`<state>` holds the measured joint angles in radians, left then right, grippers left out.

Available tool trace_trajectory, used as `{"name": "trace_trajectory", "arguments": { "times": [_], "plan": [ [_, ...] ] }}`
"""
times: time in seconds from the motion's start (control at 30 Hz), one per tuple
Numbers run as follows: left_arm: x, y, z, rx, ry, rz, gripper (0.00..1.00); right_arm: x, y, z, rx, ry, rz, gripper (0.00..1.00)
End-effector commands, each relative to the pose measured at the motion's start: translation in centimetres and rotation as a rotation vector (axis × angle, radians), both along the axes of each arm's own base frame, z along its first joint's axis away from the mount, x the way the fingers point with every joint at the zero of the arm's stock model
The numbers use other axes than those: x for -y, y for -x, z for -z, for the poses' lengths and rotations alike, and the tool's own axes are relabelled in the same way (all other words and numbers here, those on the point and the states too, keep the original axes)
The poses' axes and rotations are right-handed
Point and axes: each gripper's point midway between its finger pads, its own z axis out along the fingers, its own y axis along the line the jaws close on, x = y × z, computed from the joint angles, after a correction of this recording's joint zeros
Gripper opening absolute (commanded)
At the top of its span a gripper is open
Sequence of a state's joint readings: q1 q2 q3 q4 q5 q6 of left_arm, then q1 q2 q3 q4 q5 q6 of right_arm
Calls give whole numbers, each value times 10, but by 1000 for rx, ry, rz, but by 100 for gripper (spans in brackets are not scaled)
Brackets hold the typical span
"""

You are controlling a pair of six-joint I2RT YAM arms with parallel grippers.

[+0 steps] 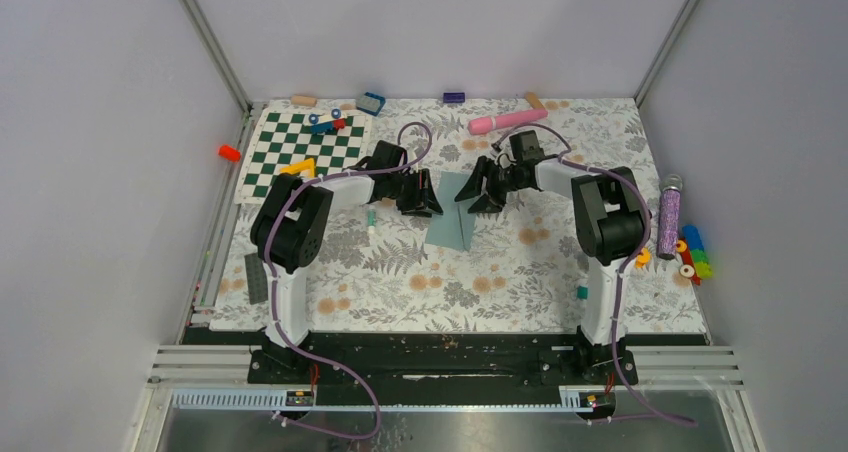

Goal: Place the letter into the envelope and seal it
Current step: Seal the envelope flap on the envelope.

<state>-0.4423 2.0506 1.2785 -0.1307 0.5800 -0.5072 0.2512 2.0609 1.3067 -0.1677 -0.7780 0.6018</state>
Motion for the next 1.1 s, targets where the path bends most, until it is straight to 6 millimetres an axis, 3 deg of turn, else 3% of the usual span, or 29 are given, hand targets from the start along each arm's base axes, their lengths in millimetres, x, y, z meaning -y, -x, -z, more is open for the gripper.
{"name": "trace_trajectory", "arguments": {
  "times": [0.0, 0.23, 0.53, 0.93, 1.07],
  "plan": [
    [-4, 4, 17, -22, -50, 3, 45, -11, -7, 2, 16, 9, -5, 64],
    [-2, 5, 18, -28, -47, 9, 44, -13, -19, 9, -2, 34, 37, 64],
    [0, 8, 21, -40, -45, 20, 42, -30, -24, 18, -30, 44, 46, 64],
    [3, 10, 15, -39, -28, 31, 41, -33, -14, 34, -52, 116, 37, 63],
    [8, 12, 5, -26, 14, 52, 39, -33, -11, 36, -53, 147, 30, 63]
  ]
}}
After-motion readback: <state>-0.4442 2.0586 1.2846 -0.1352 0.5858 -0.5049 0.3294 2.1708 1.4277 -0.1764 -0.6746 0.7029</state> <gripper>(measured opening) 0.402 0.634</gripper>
